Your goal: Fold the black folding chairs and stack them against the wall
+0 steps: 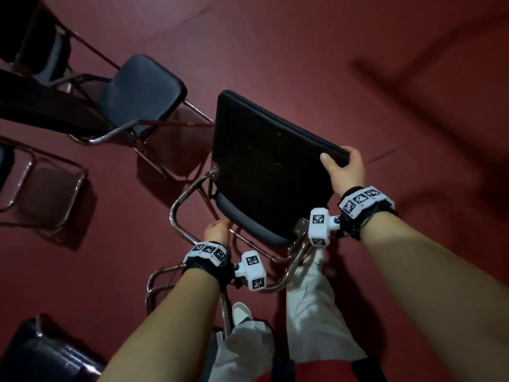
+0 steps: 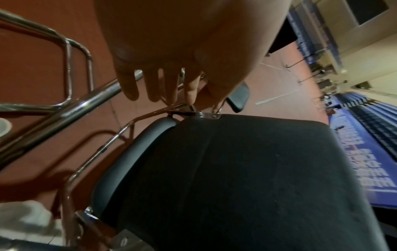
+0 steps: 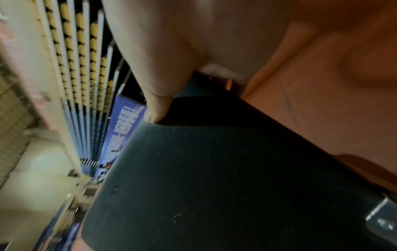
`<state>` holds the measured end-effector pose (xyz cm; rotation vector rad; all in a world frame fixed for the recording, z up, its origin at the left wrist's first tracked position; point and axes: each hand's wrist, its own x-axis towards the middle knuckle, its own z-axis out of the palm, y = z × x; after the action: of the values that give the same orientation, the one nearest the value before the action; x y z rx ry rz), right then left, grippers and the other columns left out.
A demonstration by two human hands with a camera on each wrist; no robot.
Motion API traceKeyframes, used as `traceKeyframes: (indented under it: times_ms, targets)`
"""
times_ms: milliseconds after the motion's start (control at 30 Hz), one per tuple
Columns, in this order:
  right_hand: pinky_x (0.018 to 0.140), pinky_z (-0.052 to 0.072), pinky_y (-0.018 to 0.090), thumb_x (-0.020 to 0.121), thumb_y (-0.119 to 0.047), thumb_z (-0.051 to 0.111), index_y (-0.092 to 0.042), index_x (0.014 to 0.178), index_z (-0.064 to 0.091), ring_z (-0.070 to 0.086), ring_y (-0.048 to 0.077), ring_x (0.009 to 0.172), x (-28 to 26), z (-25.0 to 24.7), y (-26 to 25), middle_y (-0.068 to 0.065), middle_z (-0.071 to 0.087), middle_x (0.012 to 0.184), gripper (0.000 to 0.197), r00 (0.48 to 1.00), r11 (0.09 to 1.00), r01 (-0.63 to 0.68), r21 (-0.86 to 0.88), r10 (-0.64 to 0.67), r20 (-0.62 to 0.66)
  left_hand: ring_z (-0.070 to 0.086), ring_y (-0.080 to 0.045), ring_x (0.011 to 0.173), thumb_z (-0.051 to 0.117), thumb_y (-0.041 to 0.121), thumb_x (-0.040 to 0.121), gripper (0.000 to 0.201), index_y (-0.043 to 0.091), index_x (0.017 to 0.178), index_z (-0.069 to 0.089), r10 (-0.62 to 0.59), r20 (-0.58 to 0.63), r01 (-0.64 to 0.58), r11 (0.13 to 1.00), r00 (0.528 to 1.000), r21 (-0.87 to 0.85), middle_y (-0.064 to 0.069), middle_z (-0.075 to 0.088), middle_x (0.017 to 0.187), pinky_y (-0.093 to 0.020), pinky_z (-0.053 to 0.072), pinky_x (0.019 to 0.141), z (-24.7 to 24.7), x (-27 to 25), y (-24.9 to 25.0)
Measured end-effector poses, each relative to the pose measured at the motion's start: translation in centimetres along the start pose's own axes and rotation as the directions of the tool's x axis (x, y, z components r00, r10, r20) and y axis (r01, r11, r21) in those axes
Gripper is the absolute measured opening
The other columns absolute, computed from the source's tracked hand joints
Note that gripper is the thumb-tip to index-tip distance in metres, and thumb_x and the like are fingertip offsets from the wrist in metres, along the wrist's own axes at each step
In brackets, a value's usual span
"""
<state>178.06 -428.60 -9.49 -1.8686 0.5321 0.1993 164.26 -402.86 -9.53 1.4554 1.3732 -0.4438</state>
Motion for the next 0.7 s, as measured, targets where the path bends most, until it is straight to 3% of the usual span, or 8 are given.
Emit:
traceKeyframes:
  times_ms: [100,200,233,300,367,467,633,700]
  targets:
    - [0.083,0.043,0.019,0.083,-0.031,0.077,-0.019,0.124,0.050,0.061,0.006,0.093,4.0,0.1,1.6,-0.014,0.060,0.101,0.051,0.996,0.991,-0.086,0.099,0.088,-0.008,0.055,-0.028,0.101,0.053,0.011,0.095,0.014,0.007,0.085,0.063,-0.036,-0.010,0.036,0.999,0.999,0.025,-0.018,0.064,0.107,-0.048,0.048,0.100,2.9,2.1,0.1]
    - [0.086,0.043,0.024,0.084,-0.025,0.076,-0.017,0.126,0.047,0.060,0.012,0.102,6.7,0.6,4.6,-0.008,0.060,0.109,0.052,0.981,0.963,-0.196,0.186,0.193,0.031,0.055,-0.027,0.109,0.054,0.017,0.097,0.032,0.004,0.125,0.062,-0.061,0.035,0.061,0.998,0.998,0.006,-0.018,0.059,0.130,-0.043,0.046,0.096,5.8,4.1,-0.1]
    - [0.087,0.044,0.025,0.085,-0.021,0.075,-0.015,0.129,0.046,0.059,0.013,0.104,7.5,0.8,5.9,-0.006,0.059,0.113,0.053,0.974,0.954,-0.226,0.198,0.219,0.056,0.058,-0.028,0.114,0.057,0.019,0.095,0.034,0.008,0.127,0.062,-0.065,0.035,0.065,0.998,0.997,-0.003,-0.014,0.059,0.135,-0.043,0.047,0.100,6.7,4.8,-0.2]
    - [0.092,0.049,0.031,0.084,-0.015,0.075,-0.017,0.129,0.045,0.061,0.016,0.111,9.3,1.3,8.5,-0.003,0.060,0.120,0.055,0.959,0.925,-0.282,0.255,0.262,0.110,0.062,-0.026,0.100,0.060,0.019,0.093,0.022,0.017,0.115,0.063,-0.065,0.019,0.065,0.998,0.998,0.001,-0.008,0.064,0.127,-0.041,0.050,0.096,8.8,6.8,-0.4]
    - [0.096,0.052,0.040,0.079,-0.014,0.077,-0.020,0.125,0.047,0.063,0.020,0.113,11.3,1.9,10.7,0.002,0.062,0.125,0.056,0.936,0.884,-0.345,0.314,0.303,0.177,0.059,-0.021,0.083,0.058,0.017,0.094,0.015,0.022,0.108,0.060,-0.077,0.024,0.077,0.997,0.997,-0.004,-0.005,0.063,0.114,-0.036,0.049,0.079,10.7,8.1,-0.2]
    - [0.095,0.054,0.050,0.060,-0.025,0.084,-0.012,0.128,0.049,0.067,0.026,0.109,14.6,2.9,14.6,0.008,0.066,0.123,0.078,0.884,0.827,-0.460,0.323,0.394,0.251,0.058,-0.024,0.095,0.055,0.011,0.096,0.019,0.020,0.111,0.061,-0.055,0.056,0.053,0.998,0.997,0.027,-0.005,0.063,0.103,-0.029,0.044,0.070,13.8,9.7,0.0]
    - [0.089,0.056,0.053,0.061,-0.017,0.082,-0.009,0.127,0.051,0.068,0.030,0.103,18.5,4.3,19.0,0.011,0.068,0.118,0.074,0.861,0.803,-0.508,0.313,0.467,0.199,0.059,-0.021,0.092,0.056,0.010,0.095,0.018,0.028,0.095,0.060,-0.090,0.091,0.090,0.996,0.992,-0.001,0.000,0.062,0.093,-0.043,0.051,0.089,18.5,12.4,-0.5]
    - [0.088,0.056,0.051,0.059,-0.014,0.078,-0.006,0.125,0.054,0.069,0.030,0.102,19.3,4.6,20.6,0.013,0.069,0.115,0.071,0.868,0.813,-0.496,0.305,0.478,0.139,0.058,-0.014,0.085,0.054,0.008,0.096,0.020,0.027,0.102,0.059,-0.105,0.127,0.108,0.994,0.986,-0.017,0.001,0.061,0.092,-0.038,0.049,0.084,20.0,13.3,-0.7]
